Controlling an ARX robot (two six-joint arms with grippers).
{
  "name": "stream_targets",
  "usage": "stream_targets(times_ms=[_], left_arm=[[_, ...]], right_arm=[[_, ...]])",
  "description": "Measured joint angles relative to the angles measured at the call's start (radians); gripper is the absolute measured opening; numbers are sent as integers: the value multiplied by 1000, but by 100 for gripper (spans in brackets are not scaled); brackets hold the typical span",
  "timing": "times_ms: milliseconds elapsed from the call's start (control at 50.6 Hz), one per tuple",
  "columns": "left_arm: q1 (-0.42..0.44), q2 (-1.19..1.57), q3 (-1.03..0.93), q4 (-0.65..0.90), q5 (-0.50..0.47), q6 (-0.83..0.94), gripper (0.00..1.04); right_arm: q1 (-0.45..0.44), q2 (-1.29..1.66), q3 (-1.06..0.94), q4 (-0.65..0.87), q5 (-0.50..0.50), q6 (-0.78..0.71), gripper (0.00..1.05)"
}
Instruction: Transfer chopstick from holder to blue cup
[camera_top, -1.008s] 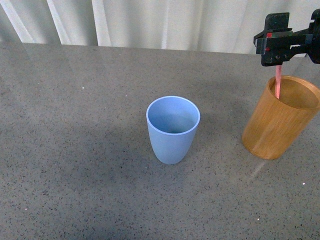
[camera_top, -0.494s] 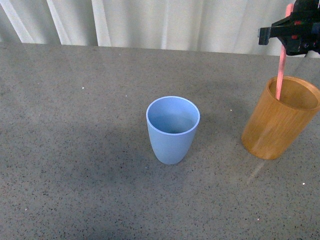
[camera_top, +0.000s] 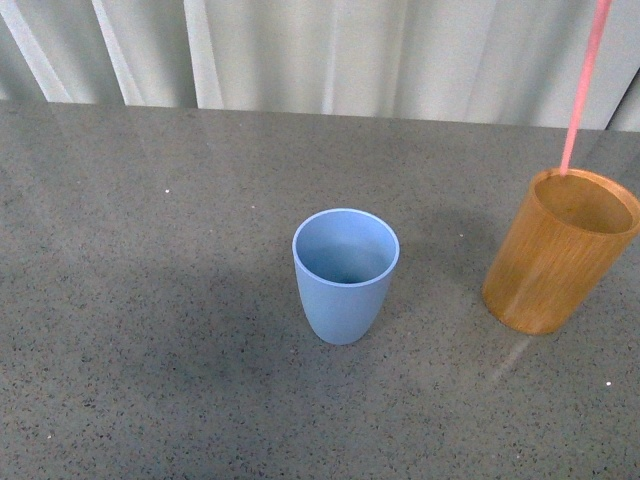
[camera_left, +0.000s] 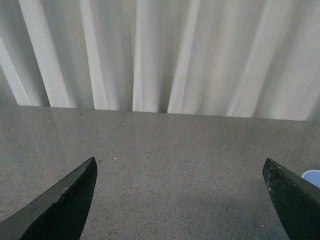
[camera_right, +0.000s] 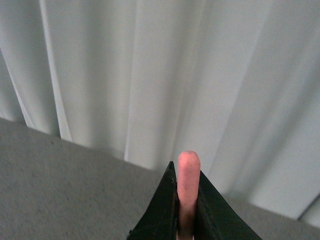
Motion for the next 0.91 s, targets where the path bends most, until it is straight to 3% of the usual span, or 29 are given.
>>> stream_targets(times_ms=[237, 455, 909], left_arm=[[0, 0, 0, 0, 0, 0, 98], [0, 0, 0, 0, 0, 0, 98], [0, 0, 0, 0, 0, 0, 98]], right_arm=[[101, -105, 80, -25, -12, 56, 2], [194, -105, 19, 14, -16, 163, 2], [261, 19, -56, 121, -24, 189, 2]])
